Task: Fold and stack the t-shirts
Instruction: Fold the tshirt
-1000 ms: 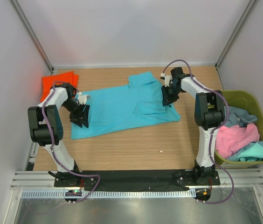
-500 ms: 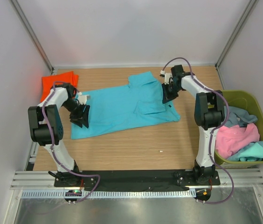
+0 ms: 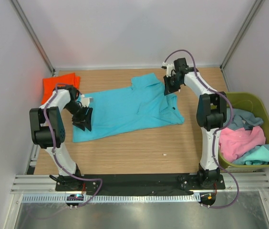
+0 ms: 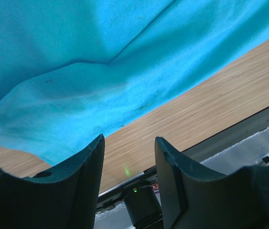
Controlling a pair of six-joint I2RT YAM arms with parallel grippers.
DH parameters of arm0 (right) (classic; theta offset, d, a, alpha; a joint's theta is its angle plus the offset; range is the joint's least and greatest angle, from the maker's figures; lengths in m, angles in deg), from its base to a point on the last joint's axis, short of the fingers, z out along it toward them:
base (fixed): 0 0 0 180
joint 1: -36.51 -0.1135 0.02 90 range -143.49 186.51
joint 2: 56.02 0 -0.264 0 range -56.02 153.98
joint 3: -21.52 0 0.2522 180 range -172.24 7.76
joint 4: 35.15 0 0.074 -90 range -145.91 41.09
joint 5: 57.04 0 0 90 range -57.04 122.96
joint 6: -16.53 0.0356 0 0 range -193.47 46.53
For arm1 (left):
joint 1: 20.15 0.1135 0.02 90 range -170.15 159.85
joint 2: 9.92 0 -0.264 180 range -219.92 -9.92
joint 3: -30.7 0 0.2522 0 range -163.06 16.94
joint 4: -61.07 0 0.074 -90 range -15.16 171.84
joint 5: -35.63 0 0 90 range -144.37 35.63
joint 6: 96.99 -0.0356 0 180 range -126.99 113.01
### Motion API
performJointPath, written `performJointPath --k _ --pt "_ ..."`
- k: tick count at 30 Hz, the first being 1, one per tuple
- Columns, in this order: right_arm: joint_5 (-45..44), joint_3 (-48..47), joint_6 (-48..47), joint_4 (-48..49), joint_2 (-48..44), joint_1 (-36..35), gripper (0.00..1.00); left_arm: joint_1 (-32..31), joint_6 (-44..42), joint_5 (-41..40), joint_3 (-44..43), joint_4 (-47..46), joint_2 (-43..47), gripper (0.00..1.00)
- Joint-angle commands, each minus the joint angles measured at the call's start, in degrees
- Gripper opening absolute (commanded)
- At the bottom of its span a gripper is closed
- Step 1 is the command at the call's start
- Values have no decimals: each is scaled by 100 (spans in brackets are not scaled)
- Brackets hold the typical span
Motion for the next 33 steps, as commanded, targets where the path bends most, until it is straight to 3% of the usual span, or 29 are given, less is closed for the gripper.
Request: performJointPath --k 1,17,19,22,23,27,33 --pt "-111 -107 -86 190 13 -99 2 -10 54 26 -140 1 4 48" --pt "-225 -625 -235 287 189 -538 1 -10 81 -35 -158 -25 48 48" --pt "-400 -599 -209 286 163 -538 6 -10 72 -44 -167 -17 75 47" --pt "-839 -599 -217 330 5 -530 38 -10 63 -114 -254 -95 258 48" --pt "-884 -608 -218 374 -135 -521 42 -10 63 -141 -298 -130 303 47" --pt "-604 -844 -112 313 -242 -538 45 -10 46 -132 -527 -183 339 48" --pt "-244 -776 -332 -65 -32 -1188 41 -19 116 96 -624 -78 118 48"
